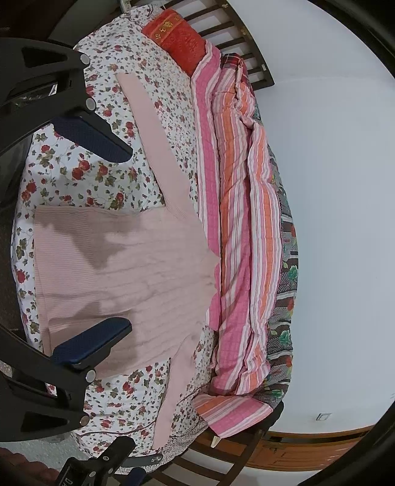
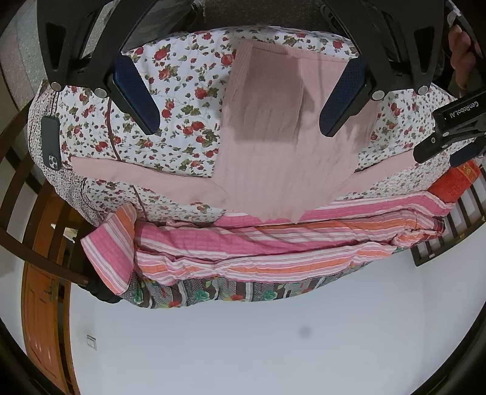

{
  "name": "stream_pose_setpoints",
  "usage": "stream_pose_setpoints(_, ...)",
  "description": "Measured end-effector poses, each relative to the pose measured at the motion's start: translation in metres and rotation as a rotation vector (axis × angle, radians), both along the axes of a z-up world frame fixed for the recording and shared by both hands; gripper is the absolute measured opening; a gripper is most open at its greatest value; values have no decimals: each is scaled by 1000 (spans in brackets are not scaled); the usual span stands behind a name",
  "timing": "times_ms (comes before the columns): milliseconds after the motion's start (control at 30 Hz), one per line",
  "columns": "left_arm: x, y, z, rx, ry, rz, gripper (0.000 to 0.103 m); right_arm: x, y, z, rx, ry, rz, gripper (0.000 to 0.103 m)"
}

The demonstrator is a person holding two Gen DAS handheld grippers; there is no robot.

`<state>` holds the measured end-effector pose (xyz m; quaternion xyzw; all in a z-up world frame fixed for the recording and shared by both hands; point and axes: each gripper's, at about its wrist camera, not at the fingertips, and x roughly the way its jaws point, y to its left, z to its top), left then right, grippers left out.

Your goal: Fold small clothes

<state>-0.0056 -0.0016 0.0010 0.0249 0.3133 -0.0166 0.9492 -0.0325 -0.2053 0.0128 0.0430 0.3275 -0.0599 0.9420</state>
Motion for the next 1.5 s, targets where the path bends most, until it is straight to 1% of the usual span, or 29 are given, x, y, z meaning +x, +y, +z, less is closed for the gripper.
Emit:
stream_pose_setpoints(267,-1,0,-1,2,-3,1,103,-3,4,1,17,-3,-1,103)
stream_pose_setpoints(1500,-2,-2,1,-3,-11,-3,103,-8,11,7,15,-6,0,103)
